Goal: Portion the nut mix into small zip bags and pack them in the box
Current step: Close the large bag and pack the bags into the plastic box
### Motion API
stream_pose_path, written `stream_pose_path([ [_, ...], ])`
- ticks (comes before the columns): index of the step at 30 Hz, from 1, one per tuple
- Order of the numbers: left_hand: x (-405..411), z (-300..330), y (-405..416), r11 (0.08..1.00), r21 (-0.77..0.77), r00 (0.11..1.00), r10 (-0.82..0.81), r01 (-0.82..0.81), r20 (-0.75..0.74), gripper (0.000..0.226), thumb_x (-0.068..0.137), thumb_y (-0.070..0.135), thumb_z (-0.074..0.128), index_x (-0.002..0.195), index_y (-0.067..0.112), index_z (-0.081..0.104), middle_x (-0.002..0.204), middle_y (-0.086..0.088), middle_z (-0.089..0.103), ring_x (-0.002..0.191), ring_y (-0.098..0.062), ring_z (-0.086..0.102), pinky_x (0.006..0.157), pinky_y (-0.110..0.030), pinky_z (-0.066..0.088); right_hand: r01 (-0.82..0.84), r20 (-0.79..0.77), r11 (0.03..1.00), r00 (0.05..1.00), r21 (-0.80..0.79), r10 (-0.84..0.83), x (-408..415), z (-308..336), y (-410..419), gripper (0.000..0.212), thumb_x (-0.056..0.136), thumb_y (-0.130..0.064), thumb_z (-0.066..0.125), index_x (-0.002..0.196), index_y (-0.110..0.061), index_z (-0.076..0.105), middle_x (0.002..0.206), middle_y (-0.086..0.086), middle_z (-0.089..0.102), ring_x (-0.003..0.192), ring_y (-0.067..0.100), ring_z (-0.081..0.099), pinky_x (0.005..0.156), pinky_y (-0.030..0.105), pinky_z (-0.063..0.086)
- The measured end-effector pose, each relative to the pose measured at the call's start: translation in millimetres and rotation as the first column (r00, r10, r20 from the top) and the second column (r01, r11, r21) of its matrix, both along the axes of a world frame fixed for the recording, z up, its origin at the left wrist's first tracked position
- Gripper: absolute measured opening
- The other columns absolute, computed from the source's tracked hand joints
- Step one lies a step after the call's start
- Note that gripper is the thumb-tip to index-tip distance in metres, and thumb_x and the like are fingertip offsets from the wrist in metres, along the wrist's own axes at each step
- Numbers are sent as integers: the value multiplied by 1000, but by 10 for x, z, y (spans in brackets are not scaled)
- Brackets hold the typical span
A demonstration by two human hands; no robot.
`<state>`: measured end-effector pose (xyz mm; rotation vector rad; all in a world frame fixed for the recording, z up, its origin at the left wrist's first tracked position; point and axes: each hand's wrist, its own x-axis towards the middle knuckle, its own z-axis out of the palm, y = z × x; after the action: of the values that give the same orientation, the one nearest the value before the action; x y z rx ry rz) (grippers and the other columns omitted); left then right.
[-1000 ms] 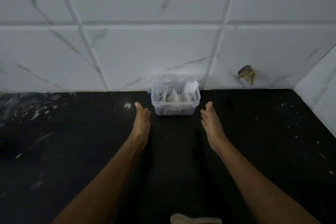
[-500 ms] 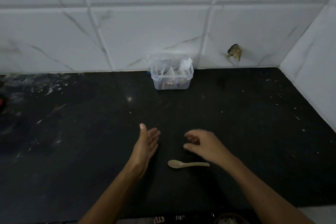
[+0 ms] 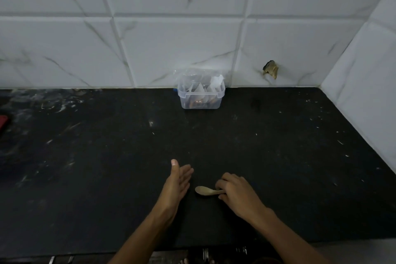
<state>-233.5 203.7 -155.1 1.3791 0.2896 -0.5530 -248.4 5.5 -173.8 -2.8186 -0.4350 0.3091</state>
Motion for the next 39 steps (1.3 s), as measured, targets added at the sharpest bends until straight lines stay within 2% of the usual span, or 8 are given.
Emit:
stream_pose_path([
  [4,66,-1,62,1000,-4,1000,29,-29,12,92,83,74,21,149,12,36,152,-6,43,142,-21,37,120,-39,26,-20,19,1000,1000,12,20,14,-16,9,20,96,-26,53,115,-26,61,115,-7,53,104,10,50,91,26,40],
  [9,269,23,87,999,-12,999,42,-42,29,89,84,72,20,149,12,36,152,-7,42,142,-21,37,120,-40,25,-2,-5,998,1000,66,2,207,60,29,19,93,-25,59,111,-27,62,112,-10,55,104,7,51,93,26,42],
  [15,671,106,6,999,-11,997,37,-36,71,90,84,72,20,148,12,37,151,-7,44,141,-21,38,120,-39,25,12,83,993,996,118,-22,773,372,28,19,90,-23,63,109,-23,64,108,-8,57,100,7,53,91,25,44],
  [21,1160,176,-115,998,9,990,56,-57,126,87,89,70,18,149,9,36,153,-10,41,143,-22,36,119,-39,25,84,143,985,984,149,-105,1470,513,-1,12,86,-20,68,97,-22,64,96,-10,56,90,5,52,79,22,45],
  [24,1460,158,-154,995,8,984,99,-101,147,80,96,65,15,150,10,35,153,-10,41,143,-22,36,119,-38,26,138,146,978,976,158,-161,1816,482,-21,10,86,-19,69,96,-21,65,96,-7,59,91,8,54,81,29,50],
  [28,1835,117,-203,988,-9,978,152,-152,144,80,96,65,15,150,10,35,153,-11,41,143,-22,36,119,-37,26,186,150,969,966,162,-210,2184,367,-28,6,86,-17,68,92,-19,66,94,-5,61,87,10,58,78,29,51],
  [39,2324,-114,-240,980,22,976,194,-197,96,77,99,61,13,151,8,32,155,-13,37,143,-21,35,118,-35,25,185,181,973,961,140,-209,2686,-35,66,8,86,-10,64,82,-16,66,88,-1,64,81,15,60,73,37,54],
])
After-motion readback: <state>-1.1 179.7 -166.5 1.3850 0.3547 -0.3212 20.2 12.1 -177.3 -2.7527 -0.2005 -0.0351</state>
